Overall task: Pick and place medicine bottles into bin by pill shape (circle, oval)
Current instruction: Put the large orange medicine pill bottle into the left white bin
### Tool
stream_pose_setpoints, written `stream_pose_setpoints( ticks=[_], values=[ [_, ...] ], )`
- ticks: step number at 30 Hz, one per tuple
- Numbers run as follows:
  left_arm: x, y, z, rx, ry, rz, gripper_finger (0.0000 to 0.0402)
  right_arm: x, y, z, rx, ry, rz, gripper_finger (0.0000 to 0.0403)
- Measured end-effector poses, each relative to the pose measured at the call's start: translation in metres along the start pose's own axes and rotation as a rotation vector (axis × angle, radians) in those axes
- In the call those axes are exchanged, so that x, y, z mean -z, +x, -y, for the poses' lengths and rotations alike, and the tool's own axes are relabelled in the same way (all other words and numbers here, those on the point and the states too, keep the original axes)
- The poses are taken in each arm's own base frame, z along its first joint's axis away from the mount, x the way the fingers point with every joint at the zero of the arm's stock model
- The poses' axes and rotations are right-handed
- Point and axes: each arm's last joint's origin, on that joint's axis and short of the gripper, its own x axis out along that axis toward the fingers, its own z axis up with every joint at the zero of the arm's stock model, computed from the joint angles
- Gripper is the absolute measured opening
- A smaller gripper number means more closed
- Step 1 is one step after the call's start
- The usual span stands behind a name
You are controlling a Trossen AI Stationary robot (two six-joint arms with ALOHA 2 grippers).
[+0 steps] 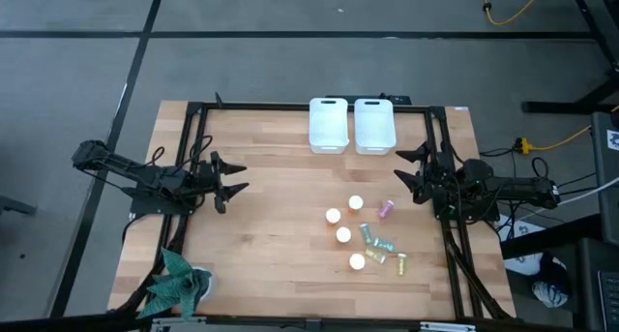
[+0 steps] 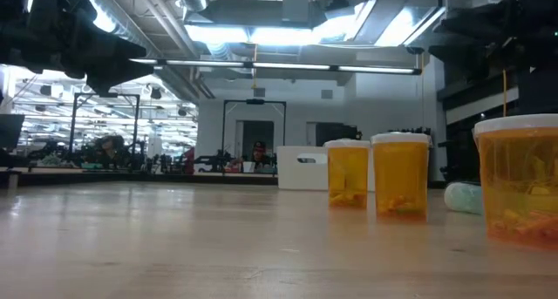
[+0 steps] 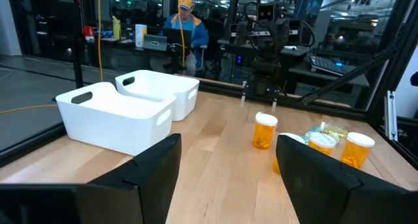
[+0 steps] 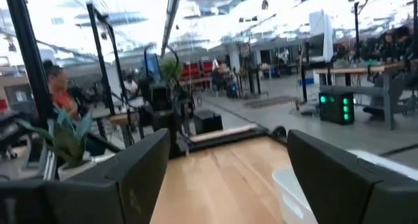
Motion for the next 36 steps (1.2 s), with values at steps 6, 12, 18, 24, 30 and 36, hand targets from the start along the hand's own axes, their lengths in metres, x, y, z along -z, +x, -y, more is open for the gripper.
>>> stream_pose_setpoints(
  ticks=[6, 12, 18, 24, 30, 36],
  values=[
    [0.0, 0.0, 0.0, 0.0, 0.0, 0.0, 0.0244, 0.008, 0.0, 0.001, 0.015, 0.163, -0.082, 0.031],
    [0.0, 0.0, 0.0, 0.0, 0.0, 0.0, 0.0244, 0.003, 0.0, 0.001, 0.037, 0.345, -0.025, 0.031],
    [0.0, 0.0, 0.0, -0.001, 0.001, 0.0, 0.0244, 0.006, 0.0, -0.001, -0.038, 0.209, -0.07, 0.031],
    [0.0, 0.0, 0.0, -0.001, 0.001, 0.0, 0.0244, 0.008, -0.001, -0.004, -0.139, 0.31, -0.121, 0.031],
    [0.0, 0.0, 0.0, 0.0, 0.0, 0.0, 0.0244, 0.007, -0.002, -0.009, -0.328, 0.351, -0.17, 0.031],
    [0.0, 0.0, 0.0, -0.001, 0.0, 0.0, 0.0244, 0.008, -0.002, -0.01, -0.354, 0.382, -0.193, 0.031]
  ],
)
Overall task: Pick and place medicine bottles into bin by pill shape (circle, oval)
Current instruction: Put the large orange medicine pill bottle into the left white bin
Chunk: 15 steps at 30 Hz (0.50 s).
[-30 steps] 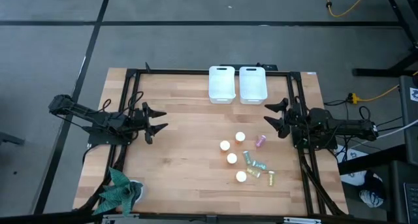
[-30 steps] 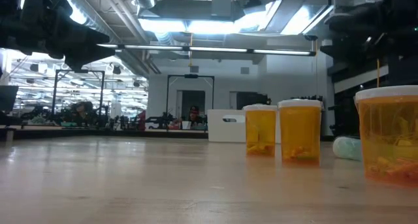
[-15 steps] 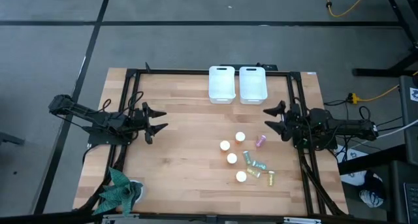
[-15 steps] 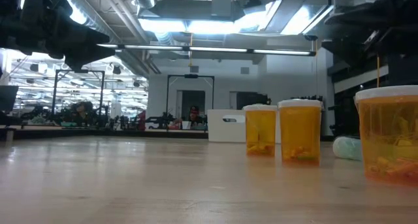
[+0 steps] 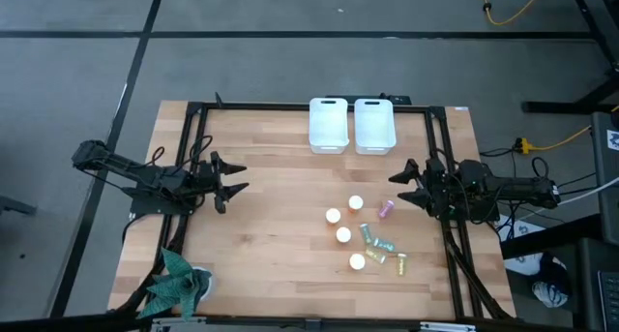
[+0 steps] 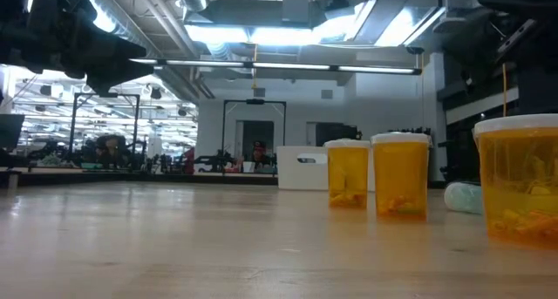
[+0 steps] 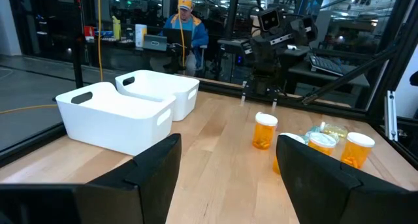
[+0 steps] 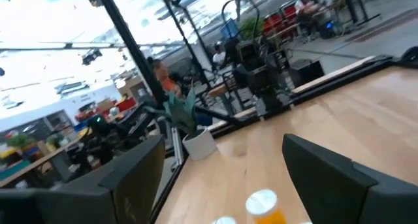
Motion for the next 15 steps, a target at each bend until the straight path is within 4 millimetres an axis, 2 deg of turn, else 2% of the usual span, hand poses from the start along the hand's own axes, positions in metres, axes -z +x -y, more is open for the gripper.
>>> stream_pose_setpoints(
  ticks=[8, 15],
  values=[
    [-0.0001, 0.0, 0.0, 0.0, 0.0, 0.001, 0.0244, 0.002, -0.0001, 0.0024, 0.047, -0.094, -0.01, 0.031],
    [-0.0065, 0.0004, -0.0005, -0.006, 0.014, 0.06, 0.0244, 0.0089, -0.0006, 0.0064, 0.09, -0.056, -0.079, 0.031]
  ],
)
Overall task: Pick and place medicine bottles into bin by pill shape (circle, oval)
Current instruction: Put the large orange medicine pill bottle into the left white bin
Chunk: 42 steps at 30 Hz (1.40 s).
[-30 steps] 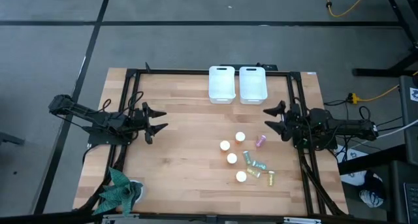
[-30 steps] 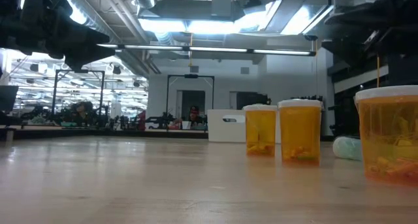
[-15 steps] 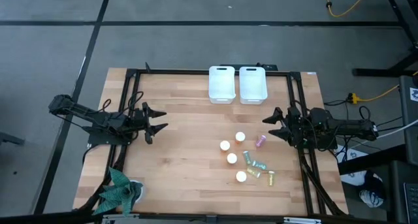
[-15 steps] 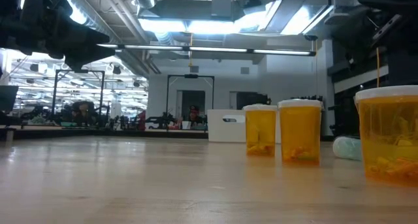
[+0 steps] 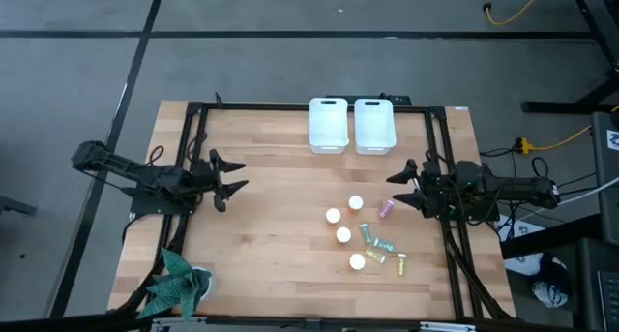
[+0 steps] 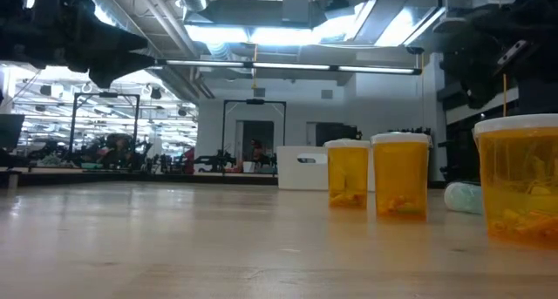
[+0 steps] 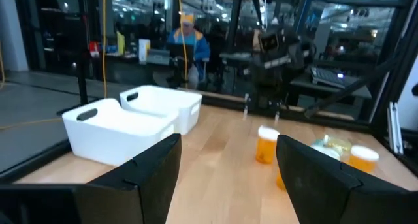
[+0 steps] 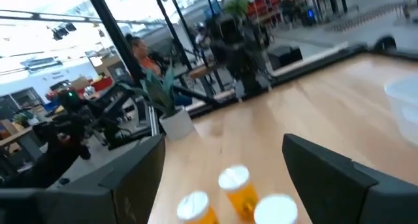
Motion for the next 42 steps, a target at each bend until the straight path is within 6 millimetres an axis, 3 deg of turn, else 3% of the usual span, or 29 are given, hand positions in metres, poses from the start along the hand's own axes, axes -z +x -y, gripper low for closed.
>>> stream_pose_setpoints(
  ticks=[6, 11, 18, 28, 32, 35, 42],
  values=[
    [-0.005, 0.0, 0.0, -0.001, -0.045, 0.048, 0.0244, 0.003, 0.001, 0.003, 0.044, 0.021, -0.03, 0.031],
    [-0.003, 0.0, 0.0, 0.014, -0.23, 0.029, 0.0244, 0.005, 0.002, 0.003, 0.052, 0.004, -0.049, 0.031],
    [-0.001, 0.001, 0.0, -0.006, -0.229, 0.008, 0.0244, 0.009, 0.005, 0.005, 0.071, 0.006, -0.104, 0.031],
    [0.019, 0.005, 0.005, 0.065, -0.288, -0.192, 0.0244, 0.021, 0.012, 0.007, 0.086, -0.057, -0.236, 0.031],
    [0.025, 0.006, 0.005, 0.056, -0.19, -0.251, 0.0244, 0.024, 0.013, 0.008, 0.094, -0.12, -0.266, 0.031],
    [0.026, 0.007, 0.004, 0.036, -0.121, -0.241, 0.0244, 0.024, 0.013, 0.008, 0.092, -0.154, -0.273, 0.031],
    [0.022, 0.008, 0.003, -0.018, -0.239, -0.192, 0.0244, 0.024, 0.013, 0.008, 0.087, -0.19, -0.274, 0.031]
  ],
)
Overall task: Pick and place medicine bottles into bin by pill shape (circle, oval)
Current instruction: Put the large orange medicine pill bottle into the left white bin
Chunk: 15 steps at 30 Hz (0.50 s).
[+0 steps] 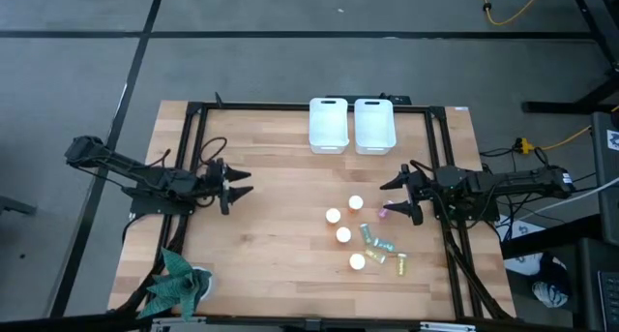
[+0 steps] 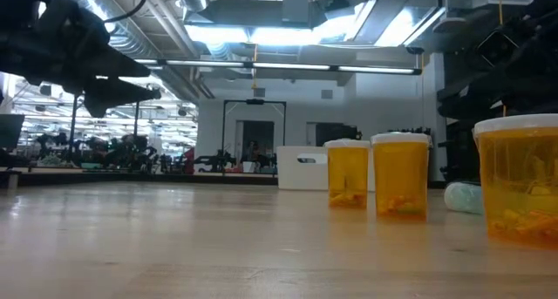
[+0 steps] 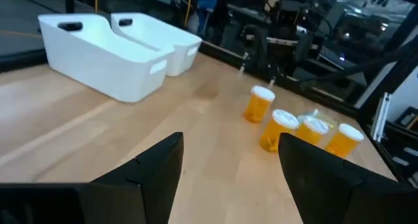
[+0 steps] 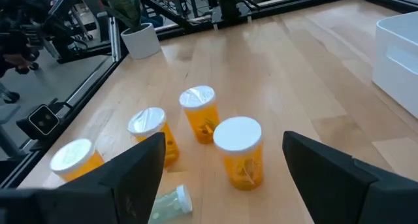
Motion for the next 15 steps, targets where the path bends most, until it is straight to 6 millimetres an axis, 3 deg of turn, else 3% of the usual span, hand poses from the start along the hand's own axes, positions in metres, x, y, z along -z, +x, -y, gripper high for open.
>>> stream_pose_setpoints(
  ticks=[8, 15],
  values=[
    [0.013, 0.002, -0.007, -0.119, 0.044, -0.094, 0.0244, 0.0, 0.0, 0.0, 0.002, -0.004, 0.0, 0.031],
    [0.019, 0.005, -0.01, -0.205, -0.027, -0.111, 0.0244, 0.0, 0.0, 0.0, 0.002, 0.058, 0.0, 0.031]
  ],
)
